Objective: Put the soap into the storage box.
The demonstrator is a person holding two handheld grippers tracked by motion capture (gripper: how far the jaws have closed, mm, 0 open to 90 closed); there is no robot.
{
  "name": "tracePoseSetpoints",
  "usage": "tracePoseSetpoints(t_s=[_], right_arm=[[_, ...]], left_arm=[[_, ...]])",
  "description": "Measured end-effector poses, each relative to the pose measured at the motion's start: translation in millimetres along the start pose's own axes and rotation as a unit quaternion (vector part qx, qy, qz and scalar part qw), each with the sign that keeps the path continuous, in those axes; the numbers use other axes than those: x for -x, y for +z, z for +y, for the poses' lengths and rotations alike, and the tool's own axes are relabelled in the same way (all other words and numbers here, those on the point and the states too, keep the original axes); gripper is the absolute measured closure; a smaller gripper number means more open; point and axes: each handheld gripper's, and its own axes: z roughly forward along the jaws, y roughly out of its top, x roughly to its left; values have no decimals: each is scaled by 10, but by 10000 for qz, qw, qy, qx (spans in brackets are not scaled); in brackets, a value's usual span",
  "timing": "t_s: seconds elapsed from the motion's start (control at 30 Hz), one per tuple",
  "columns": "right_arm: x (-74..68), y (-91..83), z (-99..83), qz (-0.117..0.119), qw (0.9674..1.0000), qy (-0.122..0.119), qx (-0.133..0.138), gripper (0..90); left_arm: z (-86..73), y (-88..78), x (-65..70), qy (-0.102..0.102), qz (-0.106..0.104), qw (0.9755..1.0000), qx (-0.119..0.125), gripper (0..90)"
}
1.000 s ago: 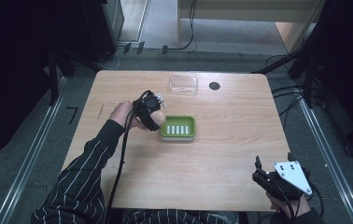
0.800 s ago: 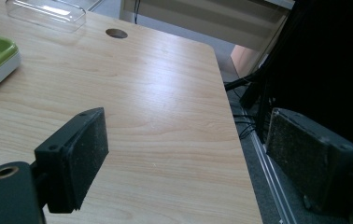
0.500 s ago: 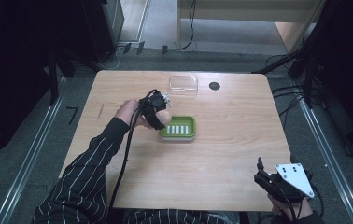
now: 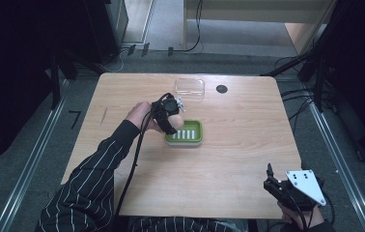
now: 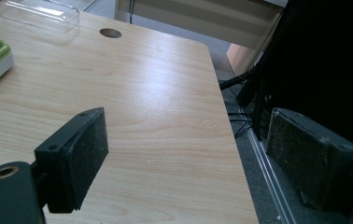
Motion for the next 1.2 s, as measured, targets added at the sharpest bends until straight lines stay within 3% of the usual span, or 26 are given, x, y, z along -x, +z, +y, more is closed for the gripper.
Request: tracePoseSetpoints(t_s=[0.67,1.2], right_arm=[[7,-6,-4,-29,10000,1,-24,136],[18,-26,-18,-49,10000,21,-31,136]], left_arm=[[151,122,1,311,-152,9994,55,336],[198,248,-4,459,-156,9988,49,336]])
